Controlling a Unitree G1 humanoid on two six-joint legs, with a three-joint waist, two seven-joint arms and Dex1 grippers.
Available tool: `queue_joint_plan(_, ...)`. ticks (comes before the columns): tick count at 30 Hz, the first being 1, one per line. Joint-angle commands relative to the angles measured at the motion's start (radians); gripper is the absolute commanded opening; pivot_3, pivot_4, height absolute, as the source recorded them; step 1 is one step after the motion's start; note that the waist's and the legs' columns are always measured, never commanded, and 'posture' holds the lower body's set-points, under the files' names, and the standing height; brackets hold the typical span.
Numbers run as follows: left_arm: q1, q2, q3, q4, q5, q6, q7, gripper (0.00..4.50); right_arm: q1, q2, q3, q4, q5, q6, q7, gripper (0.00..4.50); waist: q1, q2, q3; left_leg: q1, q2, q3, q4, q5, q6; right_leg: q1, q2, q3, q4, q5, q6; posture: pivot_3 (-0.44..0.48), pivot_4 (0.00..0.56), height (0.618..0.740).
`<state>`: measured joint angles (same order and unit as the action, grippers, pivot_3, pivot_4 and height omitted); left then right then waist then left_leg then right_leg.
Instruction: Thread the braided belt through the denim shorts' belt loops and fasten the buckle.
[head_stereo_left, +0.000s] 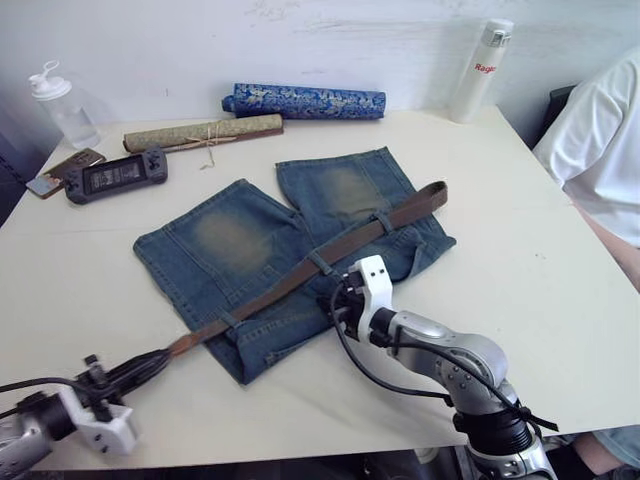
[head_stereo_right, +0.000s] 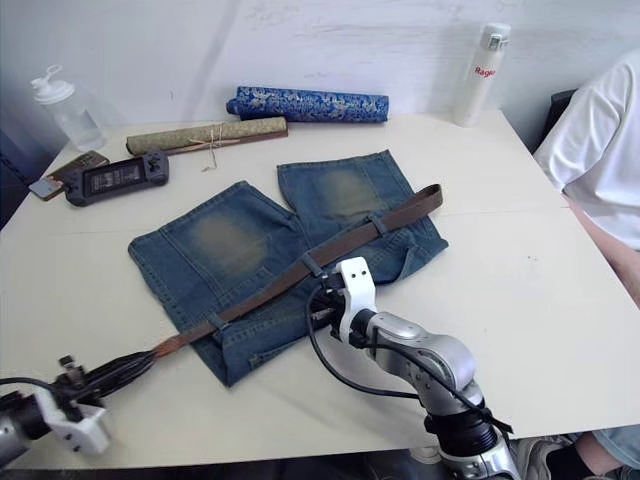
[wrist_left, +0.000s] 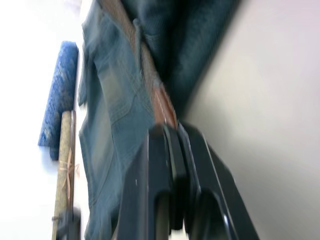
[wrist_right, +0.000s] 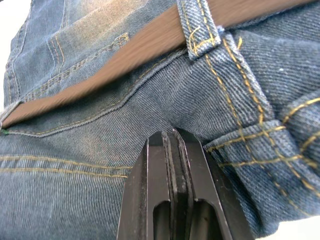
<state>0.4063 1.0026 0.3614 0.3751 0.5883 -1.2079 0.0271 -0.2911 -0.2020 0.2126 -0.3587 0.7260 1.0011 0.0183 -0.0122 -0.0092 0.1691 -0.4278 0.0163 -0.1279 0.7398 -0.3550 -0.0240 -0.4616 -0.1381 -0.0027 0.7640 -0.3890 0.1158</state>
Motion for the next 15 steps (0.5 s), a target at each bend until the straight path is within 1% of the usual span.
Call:
queue_joint_plan(1, 0.073, 0.150, 0.048, 0.268, 0.201, -0.021, 0.204, 0.00, 0.033, -0.031, 0.011, 0.092, -0.088, 0.030, 0.001, 0.06, 0.001, -0.001, 0.000, 0.002, 0.000, 0.000, -0.003, 0.000, 0.000, 0.001, 0.000, 0.000, -0.001, 0.000, 0.000, 0.000, 0.150, 0.645)
queue_joint_plan(3, 0.085, 0.232, 0.002, 0.387, 0.289, 0.016, 0.345, 0.00, 0.031, -0.027, 0.012, 0.093, -0.099, 0.031, 0.010, 0.06, 0.000, -0.004, 0.000, 0.005, 0.000, 0.000, -0.006, 0.000, 0.000, 0.003, 0.001, 0.000, -0.003, 0.000, 0.000, 0.000, 0.150, 0.645)
queue_joint_plan(5, 0.075, 0.292, -0.067, 0.475, 0.363, 0.053, 0.484, 0.00, 0.029, -0.022, 0.011, 0.094, -0.109, 0.032, 0.017, 0.06, 0.000, -0.006, -0.001, 0.006, 0.001, -0.001, -0.006, 0.000, 0.000, 0.002, 0.002, 0.000, -0.003, 0.001, 0.002, 0.000, 0.150, 0.645)
queue_joint_plan(7, 0.053, 0.343, -0.161, 0.562, 0.432, 0.101, 0.624, 0.00, 0.030, -0.013, 0.010, 0.092, -0.116, 0.035, 0.021, 0.06, -0.001, -0.006, -0.001, 0.007, 0.000, 0.000, -0.006, 0.001, -0.002, 0.002, 0.002, 0.001, -0.003, 0.008, 0.016, 0.000, 0.150, 0.645)
queue_joint_plan(9, 0.026, 0.376, -0.252, 0.619, 0.482, 0.138, 0.731, 0.00, 0.032, -0.008, 0.010, 0.088, -0.123, 0.037, 0.024, 0.06, -0.001, -0.006, -0.001, 0.007, 0.000, 0.000, -0.007, 0.001, -0.002, 0.002, 0.002, 0.001, -0.004, 0.009, 0.017, 0.000, 0.150, 0.645)
queue_joint_plan(11, -0.014, 0.392, -0.332, 0.673, 0.493, 0.158, 0.792, 0.00, 0.033, -0.005, 0.010, 0.087, -0.129, 0.038, 0.030, 0.06, -0.001, -0.006, -0.001, 0.007, 0.001, 0.000, -0.008, 0.001, -0.005, 0.002, 0.003, 0.001, -0.003, 0.009, 0.018, 0.000, 0.150, 0.645)
queue_joint_plan(13, -0.048, 0.397, -0.390, 0.698, 0.490, 0.153, 0.822, 0.00, 0.033, -0.001, 0.008, 0.088, -0.134, 0.039, 0.033, 0.06, -0.001, -0.006, -0.001, 0.007, 0.001, 0.000, -0.011, 0.003, -0.011, 0.002, 0.003, 0.001, -0.003, 0.009, 0.018, 0.000, 0.150, 0.645)
queue_joint_plan(15, -0.083, 0.387, -0.429, 0.722, 0.460, 0.140, 0.822, 0.00, 0.031, 0.006, 0.007, 0.088, -0.137, 0.041, 0.034, 0.06, 0.000, -0.006, -0.001, 0.007, 0.001, 0.000, -0.012, 0.004, -0.013, 0.002, 0.003, 0.001, -0.003, 0.009, 0.017, 0.000, 0.150, 0.645)
